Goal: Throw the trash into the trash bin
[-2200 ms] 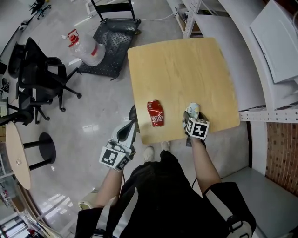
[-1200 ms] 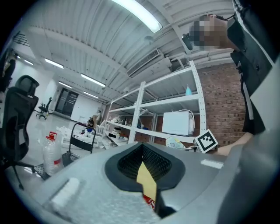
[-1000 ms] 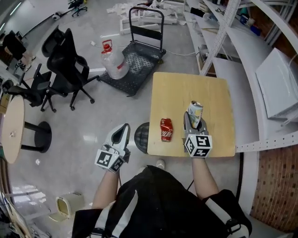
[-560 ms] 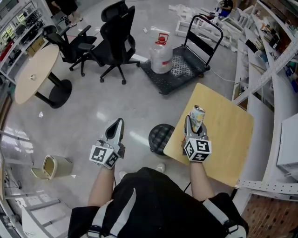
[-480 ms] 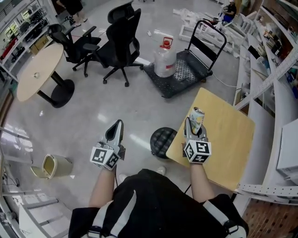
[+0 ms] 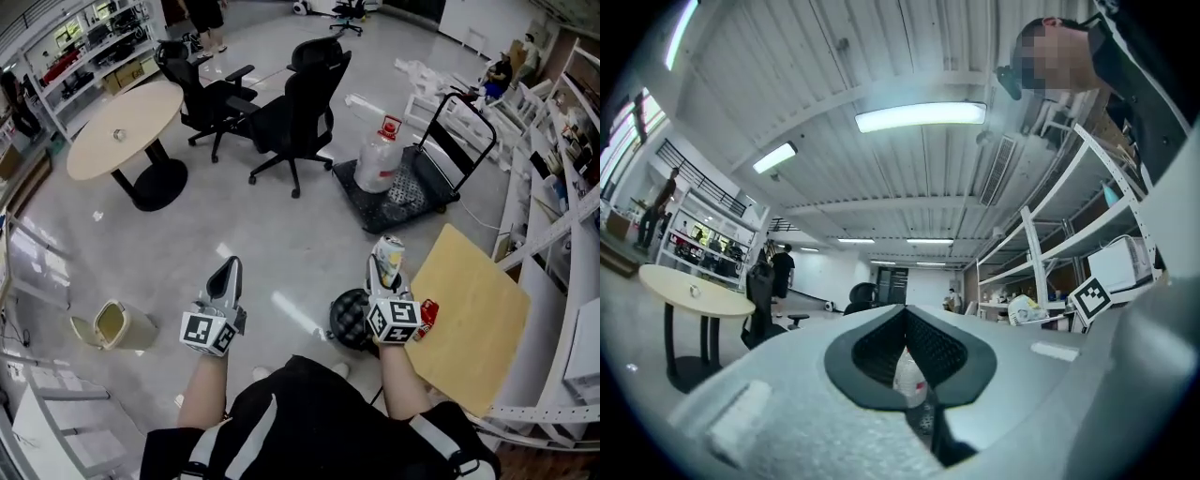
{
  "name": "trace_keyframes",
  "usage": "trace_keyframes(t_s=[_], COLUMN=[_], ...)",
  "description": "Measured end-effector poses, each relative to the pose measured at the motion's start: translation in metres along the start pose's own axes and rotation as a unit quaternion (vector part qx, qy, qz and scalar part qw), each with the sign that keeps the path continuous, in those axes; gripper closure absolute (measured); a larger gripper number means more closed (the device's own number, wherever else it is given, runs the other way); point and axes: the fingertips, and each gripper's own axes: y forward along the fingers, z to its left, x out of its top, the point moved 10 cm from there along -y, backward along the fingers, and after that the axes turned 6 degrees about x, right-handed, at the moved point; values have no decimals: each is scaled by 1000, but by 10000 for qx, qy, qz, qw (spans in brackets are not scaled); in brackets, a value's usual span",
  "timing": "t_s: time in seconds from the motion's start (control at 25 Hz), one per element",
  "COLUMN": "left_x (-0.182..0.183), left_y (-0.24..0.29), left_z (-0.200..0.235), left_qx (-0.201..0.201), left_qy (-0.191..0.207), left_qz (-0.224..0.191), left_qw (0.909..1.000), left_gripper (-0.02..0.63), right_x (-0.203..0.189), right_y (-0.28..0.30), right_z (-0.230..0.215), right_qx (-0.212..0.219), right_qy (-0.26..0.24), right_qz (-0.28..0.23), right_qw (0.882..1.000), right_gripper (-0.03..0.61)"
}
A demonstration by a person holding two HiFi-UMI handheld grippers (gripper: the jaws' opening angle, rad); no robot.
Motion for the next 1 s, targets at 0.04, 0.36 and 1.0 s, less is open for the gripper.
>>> trace_keyframes(t_s=[0.04,0.36,1.0], left_x=[2,15,47], left_y=[-6,-79,-255], left_z=[11,98,198], left_qx=[81,887,3002], left_qy=[10,-6,213], left_qz=[-5,-164,-562], left_qw=[10000,9959,9520], left_gripper=[612,612,612], right_x=[1,2,-16], right_y=[8,83,193], right_z=[9,103,349], right_qx=[80,946,3452], right_qy=[-40,-292,-667], right_qz=[13,99,291], right_qw=[10000,9950,9357], right_gripper=[494,494,494])
